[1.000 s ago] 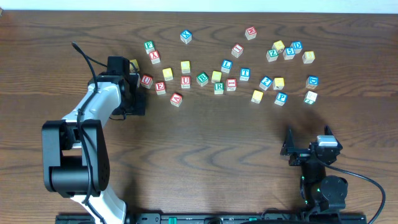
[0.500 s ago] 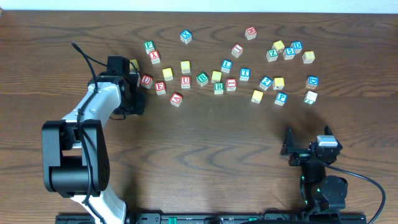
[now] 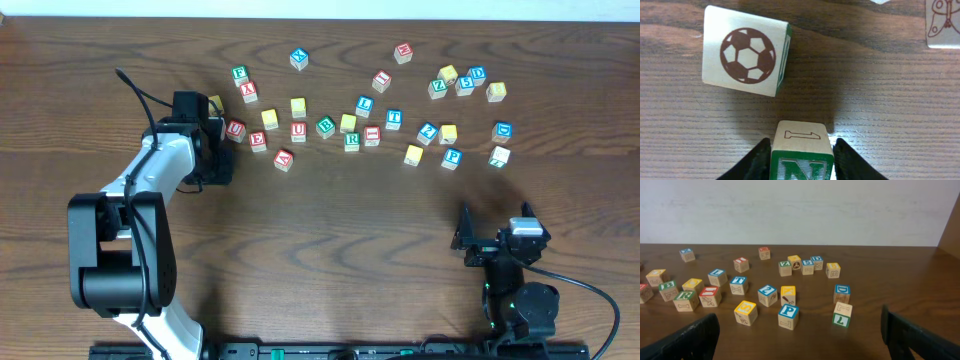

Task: Spell out NEURIPS
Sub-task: 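Lower the left gripper and close it on the green N block, then lift the N block and carry it right toward the table center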

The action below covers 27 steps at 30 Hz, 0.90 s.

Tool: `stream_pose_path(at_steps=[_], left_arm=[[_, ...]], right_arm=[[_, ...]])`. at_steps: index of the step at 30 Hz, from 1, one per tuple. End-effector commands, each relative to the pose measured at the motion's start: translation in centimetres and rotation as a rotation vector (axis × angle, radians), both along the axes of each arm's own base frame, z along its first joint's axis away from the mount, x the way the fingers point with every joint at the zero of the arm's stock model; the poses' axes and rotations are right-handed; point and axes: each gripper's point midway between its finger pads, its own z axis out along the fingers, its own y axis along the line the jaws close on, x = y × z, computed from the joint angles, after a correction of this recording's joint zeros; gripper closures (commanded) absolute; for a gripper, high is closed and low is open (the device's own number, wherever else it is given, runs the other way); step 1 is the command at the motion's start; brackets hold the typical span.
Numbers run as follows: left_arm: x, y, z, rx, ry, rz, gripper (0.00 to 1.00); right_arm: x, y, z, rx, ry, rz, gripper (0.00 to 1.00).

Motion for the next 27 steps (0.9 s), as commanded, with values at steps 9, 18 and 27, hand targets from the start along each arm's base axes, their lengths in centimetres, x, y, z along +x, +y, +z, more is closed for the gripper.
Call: stream_pose_path(at_steps=[9, 18, 27], left_arm=[[-0.6, -0.1, -0.5, -0.01, 0.017, 0.0, 0.73], [0.4, -0.9, 2.3, -0.054, -0.041, 0.0, 0.73], [-1.3, -1.7, 9.8, -0.1, -0.158, 0.009, 0.73]], right_arm=[[0.0, -0.1, -0.1, -0.008, 0.0, -0.004, 0.01], [0.0, -0.1, -0.1, -0.008, 0.0, -0.005, 0.01], [0.0, -0.1, -0.1, -0.008, 0.0, -0.004, 0.01]])
